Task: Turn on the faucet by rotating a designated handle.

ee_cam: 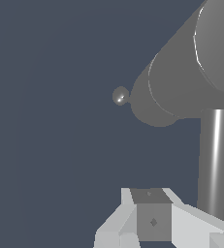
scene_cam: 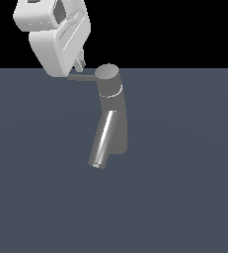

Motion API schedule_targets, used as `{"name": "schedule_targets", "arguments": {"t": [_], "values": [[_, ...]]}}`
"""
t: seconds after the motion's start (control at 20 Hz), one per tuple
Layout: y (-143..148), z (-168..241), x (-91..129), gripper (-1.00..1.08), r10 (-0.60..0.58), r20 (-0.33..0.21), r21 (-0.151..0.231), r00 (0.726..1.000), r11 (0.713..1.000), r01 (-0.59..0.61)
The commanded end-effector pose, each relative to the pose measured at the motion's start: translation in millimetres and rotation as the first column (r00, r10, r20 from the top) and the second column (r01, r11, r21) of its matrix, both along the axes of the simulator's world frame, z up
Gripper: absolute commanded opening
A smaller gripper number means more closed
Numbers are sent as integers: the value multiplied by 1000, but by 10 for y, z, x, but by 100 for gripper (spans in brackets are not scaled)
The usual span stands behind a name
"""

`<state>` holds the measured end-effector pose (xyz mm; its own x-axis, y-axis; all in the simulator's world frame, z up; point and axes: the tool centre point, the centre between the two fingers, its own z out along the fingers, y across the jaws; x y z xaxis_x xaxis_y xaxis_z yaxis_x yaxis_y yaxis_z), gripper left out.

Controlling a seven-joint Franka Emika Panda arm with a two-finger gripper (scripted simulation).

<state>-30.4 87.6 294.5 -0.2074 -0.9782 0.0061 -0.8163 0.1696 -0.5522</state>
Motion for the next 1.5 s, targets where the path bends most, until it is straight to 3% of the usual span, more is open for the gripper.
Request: {"name": "schedule_targets", "arguments": {"t": [0.0, 0.85, 1.45], "values": [[-8, -11, 29, -100, -16, 4, 3, 1000, 1000, 16], [-26, -24, 67, -100, -38, 10, 5, 999, 999, 38], [95, -267, -274, -100, -38, 10, 5, 999, 999, 38]]}}
